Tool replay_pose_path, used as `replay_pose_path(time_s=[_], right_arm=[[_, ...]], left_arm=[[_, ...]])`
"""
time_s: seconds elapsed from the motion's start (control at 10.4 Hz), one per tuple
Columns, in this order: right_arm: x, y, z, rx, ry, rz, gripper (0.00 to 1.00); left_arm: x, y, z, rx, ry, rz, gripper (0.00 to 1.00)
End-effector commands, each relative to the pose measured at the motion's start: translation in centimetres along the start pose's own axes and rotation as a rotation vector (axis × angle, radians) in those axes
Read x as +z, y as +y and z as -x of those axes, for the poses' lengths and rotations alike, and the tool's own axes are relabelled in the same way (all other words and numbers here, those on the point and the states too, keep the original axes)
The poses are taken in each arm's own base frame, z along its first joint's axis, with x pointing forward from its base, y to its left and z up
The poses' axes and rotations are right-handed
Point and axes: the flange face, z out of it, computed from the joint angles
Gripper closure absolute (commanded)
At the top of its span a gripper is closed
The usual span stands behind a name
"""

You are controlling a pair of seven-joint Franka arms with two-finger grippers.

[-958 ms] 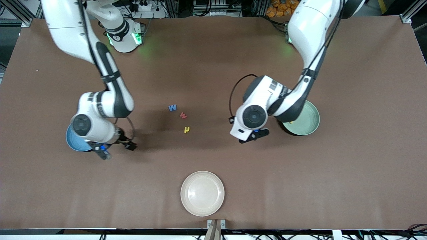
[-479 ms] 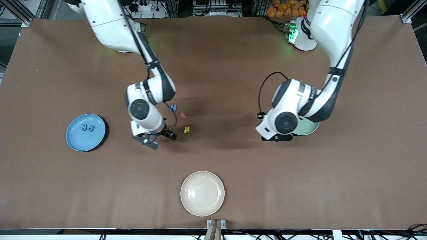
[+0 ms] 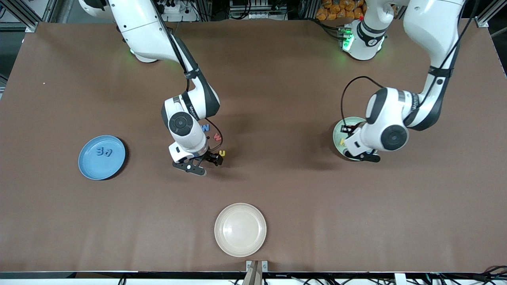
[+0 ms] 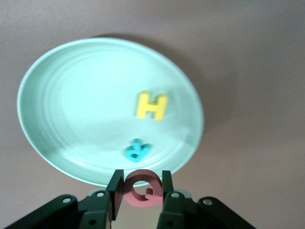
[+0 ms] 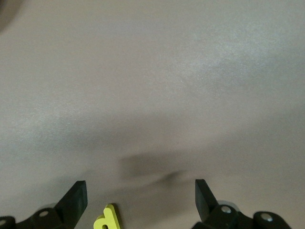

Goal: Sort upper and lower case letters into plates
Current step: 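Release the Q onto the green plate while the right gripper grasps n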

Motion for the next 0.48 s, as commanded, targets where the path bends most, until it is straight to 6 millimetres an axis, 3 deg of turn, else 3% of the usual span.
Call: replay_pose_path(time_s=[0.0, 0.19, 0.29, 0.38], right_arm=[[0.8, -1.1, 0.9, -0.064, -0.001, 0.018, 0.00], [1.4, -1.6, 2.0, -0.071, -0.013, 0.026, 0.00], [1.8, -2.1, 2.7, -0.079, -0.018, 0.029, 0.00], [1.7, -2.3, 2.7, -0.082, -0.017, 0.028, 0.00]], left_arm=[[2.5, -2.1, 2.4, 0.051, 0.049, -0.009, 1.00], [5.2, -3.1, 3.0, 0.061, 0.105, -0.009, 1.00], [5.3, -3.2, 3.0, 0.061, 0.104, -0.008, 0.71], [5.2, -3.2, 2.9, 0.061, 0.107, -0.009, 0.01]])
